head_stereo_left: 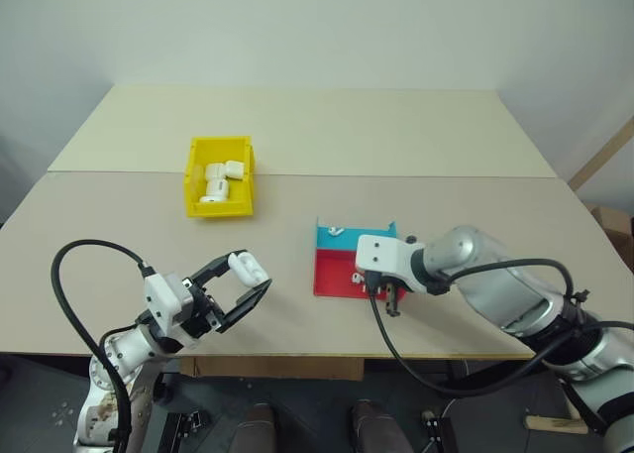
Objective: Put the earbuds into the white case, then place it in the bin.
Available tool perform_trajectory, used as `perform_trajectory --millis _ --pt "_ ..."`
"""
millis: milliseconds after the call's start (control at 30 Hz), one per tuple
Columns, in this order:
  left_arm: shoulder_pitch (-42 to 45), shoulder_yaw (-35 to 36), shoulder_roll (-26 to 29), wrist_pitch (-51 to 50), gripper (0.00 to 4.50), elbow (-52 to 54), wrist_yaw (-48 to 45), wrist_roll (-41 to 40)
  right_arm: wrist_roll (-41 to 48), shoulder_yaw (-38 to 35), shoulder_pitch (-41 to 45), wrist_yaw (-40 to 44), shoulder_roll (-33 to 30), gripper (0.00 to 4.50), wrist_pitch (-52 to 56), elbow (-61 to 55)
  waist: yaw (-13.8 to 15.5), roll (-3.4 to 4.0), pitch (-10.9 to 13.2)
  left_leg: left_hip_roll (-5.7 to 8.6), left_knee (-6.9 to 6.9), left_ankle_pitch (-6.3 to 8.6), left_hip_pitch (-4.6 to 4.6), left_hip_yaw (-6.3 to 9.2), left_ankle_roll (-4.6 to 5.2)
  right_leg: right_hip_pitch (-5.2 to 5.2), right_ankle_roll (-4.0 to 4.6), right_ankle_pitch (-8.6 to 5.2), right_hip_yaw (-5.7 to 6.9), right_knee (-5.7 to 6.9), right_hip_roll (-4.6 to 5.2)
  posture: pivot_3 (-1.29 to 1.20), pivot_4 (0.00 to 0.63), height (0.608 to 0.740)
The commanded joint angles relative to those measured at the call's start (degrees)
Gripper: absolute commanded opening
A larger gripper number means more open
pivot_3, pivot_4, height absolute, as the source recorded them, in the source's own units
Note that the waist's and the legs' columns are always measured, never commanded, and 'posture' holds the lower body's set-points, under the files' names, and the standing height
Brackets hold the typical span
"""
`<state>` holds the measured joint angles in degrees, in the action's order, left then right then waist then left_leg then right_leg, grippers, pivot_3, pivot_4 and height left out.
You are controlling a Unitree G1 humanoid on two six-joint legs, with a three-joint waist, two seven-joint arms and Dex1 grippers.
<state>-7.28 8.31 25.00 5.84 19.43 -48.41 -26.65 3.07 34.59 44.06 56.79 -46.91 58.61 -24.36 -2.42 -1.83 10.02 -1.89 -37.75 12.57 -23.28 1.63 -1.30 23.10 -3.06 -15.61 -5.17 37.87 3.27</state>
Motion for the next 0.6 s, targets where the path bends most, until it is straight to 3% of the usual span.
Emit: perform_trajectory --millis 33,233,500,600 --pt "0.17 0.06 0.81 0.14 2.81 1.24 -0.21 -0.47 2.2 -3.76 2.98 2.85 -2.58 0.04 1.83 -5.96 0.0 0.0 0.0 -0.01 0.0 0.0 -0.01 0.0 0.0 0.0 0.0 0.0 0.0 0.0 0.0 0.0 0.15 0.74" --pt "-0.72 -0.76 1.12 3.05 2.81 1.34 -2.96 -0.32 -0.18 0.63 5.85 3.44 -3.95 0.04 1.43 -7.49 -0.08 0.0 0.0 -0.04 0.02 0.0 0.02 -0.01 0.0 0.0 0.0 0.0 0.01 -0.03 -0.02 0.0 0.15 0.74" --pt "-2.49 -1.97 0.5 9.33 2.81 -0.97 -6.75 0.45 -2.18 5.76 10.16 3.08 -0.9 2.62 4.6 -3.38 -0.11 0.01 0.0 -0.05 0.03 0.0 0.0 -0.02 0.0 0.03 0.02 0.01 0.01 -0.05 -0.01 0.0 0.15 0.74" --pt "-2.98 -2.37 0.75 10.98 2.81 -2.09 -7.43 1.34 -2.61 6.78 11.01 3.12 0.05 2.62 5.15 -1.86 -0.07 0.01 0.0 -0.04 0.03 0.0 0.0 -0.02 0.0 0.03 0.02 0.01 0.01 -0.07 -0.01 0.0 0.15 0.74"
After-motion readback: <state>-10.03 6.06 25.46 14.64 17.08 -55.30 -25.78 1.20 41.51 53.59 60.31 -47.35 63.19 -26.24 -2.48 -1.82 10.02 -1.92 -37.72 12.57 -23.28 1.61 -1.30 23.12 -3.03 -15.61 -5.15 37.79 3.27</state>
